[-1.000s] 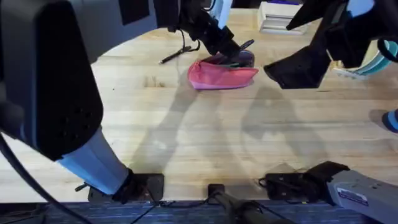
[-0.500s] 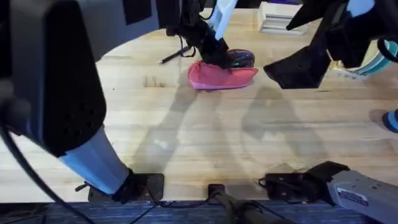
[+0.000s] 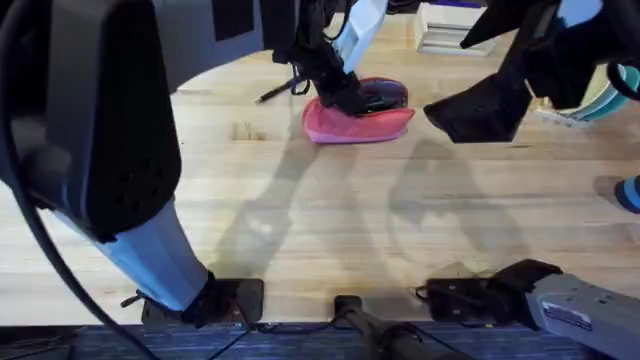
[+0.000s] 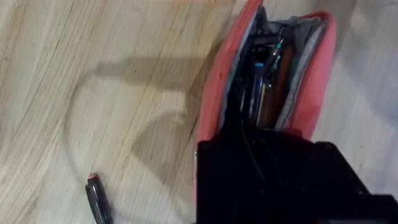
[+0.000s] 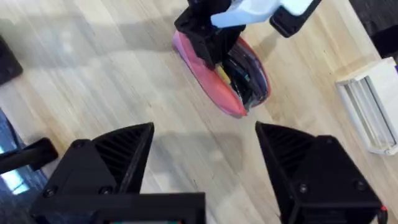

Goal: Unzip the bag, pick up the pens from the table one at a time and place them inside, then zip the bag closed.

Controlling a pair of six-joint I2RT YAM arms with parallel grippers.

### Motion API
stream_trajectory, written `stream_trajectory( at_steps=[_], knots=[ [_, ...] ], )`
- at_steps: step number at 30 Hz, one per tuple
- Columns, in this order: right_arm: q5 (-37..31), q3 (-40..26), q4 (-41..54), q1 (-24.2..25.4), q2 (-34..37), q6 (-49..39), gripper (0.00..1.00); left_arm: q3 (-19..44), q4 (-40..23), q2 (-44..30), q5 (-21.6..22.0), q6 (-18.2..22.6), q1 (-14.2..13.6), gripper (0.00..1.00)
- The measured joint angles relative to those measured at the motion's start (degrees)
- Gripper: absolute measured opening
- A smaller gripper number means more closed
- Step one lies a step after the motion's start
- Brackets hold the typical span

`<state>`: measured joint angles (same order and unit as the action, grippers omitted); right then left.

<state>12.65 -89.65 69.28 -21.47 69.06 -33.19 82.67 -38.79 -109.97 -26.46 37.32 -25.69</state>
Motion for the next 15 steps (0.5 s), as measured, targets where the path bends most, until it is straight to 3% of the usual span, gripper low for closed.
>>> stream_trajectory(
  at_steps=[4, 6, 8, 10, 11, 15],
  knots=[
    [0.0, 0.0, 0.0, 0.0, 0.0, 0.01, 0.997, 0.0, 0.0, 0.0, 0.38, 0.18, -0.06, 0.181],
    [0.02, 0.0, 0.0, 0.0, 0.0, 0.0, 0.997, 0.0, -0.02, 0.0, 0.65, 0.35, -0.06, 0.314],
    [0.01, 0.0, 0.0, 0.0, 0.0, 0.01, 0.997, 0.0, -0.02, 0.0, 0.78, 0.61, -0.05, 0.525],
    [0.0, 0.0, 0.0, 0.0, 0.0, 0.0, 0.997, 0.0, -0.02, 0.0, 0.78, 0.44, -0.06, 0.841],
    [0.01, 0.0, -0.01, 0.0, 0.0, 0.01, 0.997, 0.0, 0.0, 0.0, 0.82, 0.3, -0.06, 0.954],
    [0.02, 0.0, -0.07, 0.0, 0.0, 0.0, 0.997, 0.0, 0.05, 0.0, 0.85, 0.43, -0.04, 0.993]
  ],
)
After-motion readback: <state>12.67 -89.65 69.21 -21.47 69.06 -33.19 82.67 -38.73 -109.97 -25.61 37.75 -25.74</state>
